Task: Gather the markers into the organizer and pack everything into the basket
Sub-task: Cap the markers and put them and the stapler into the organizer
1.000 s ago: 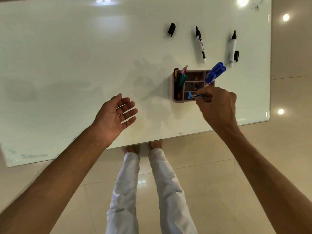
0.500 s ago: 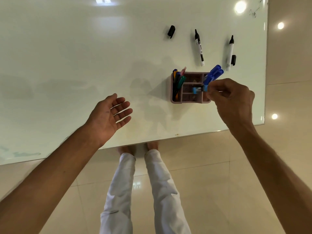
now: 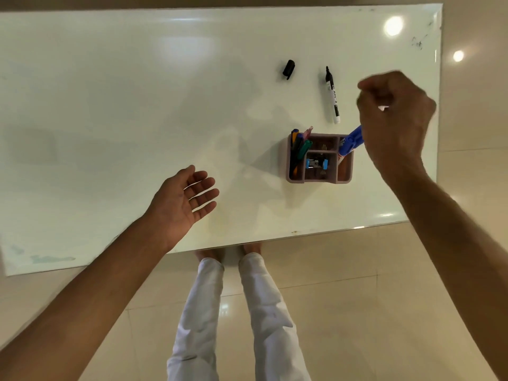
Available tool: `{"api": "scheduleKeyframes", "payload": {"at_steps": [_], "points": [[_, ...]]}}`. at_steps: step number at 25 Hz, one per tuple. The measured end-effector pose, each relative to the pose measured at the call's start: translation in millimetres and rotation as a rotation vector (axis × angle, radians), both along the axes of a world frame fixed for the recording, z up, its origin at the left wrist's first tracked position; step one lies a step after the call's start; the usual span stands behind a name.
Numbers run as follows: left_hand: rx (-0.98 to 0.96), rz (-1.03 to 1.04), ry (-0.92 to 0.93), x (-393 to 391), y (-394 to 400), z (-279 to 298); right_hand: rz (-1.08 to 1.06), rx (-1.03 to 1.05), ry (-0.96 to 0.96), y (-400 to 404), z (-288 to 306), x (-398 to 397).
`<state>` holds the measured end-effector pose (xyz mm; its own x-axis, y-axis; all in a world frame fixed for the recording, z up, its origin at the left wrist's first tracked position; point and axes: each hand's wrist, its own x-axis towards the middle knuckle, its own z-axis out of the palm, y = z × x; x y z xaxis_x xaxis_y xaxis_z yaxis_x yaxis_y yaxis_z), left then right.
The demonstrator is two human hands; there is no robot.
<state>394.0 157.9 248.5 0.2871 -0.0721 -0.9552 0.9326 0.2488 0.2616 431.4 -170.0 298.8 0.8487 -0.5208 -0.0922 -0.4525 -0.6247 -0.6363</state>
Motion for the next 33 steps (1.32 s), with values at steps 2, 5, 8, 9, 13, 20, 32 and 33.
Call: {"api": "scheduleKeyframes", "payload": {"at_steps": [2, 5, 8, 9, 13, 20, 32, 33], "points": [[0.002, 0.006, 0.001, 5, 3, -1, 0.045, -0.015, 0.159, -10, -24, 40], [0.002, 0.022, -0.002, 12, 11, 0, 0.132, -0.151, 0.421, -26, -68, 84], [0.013, 0.04, 0.018, 16, 22, -2, 0.211, -0.229, 0.595, -30, -101, 102], [0.013, 0.038, 0.025, 15, 24, -2, 0.231, -0.258, 0.641, -33, -108, 103], [0.03, 0.057, 0.051, 15, 39, -6, 0.208, -0.339, 0.686, -33, -122, 96], [0.037, 0.074, 0.063, 19, 47, -15, 0.03, -0.076, 0.613, -27, -114, 99], [-0.008, 0.086, 0.031, 31, 43, -15, -0.177, 0.134, 0.535, 29, -126, 144], [-0.004, 0.089, 0.035, 30, 45, -16, -0.159, 0.077, 0.542, 32, -129, 143]]}}
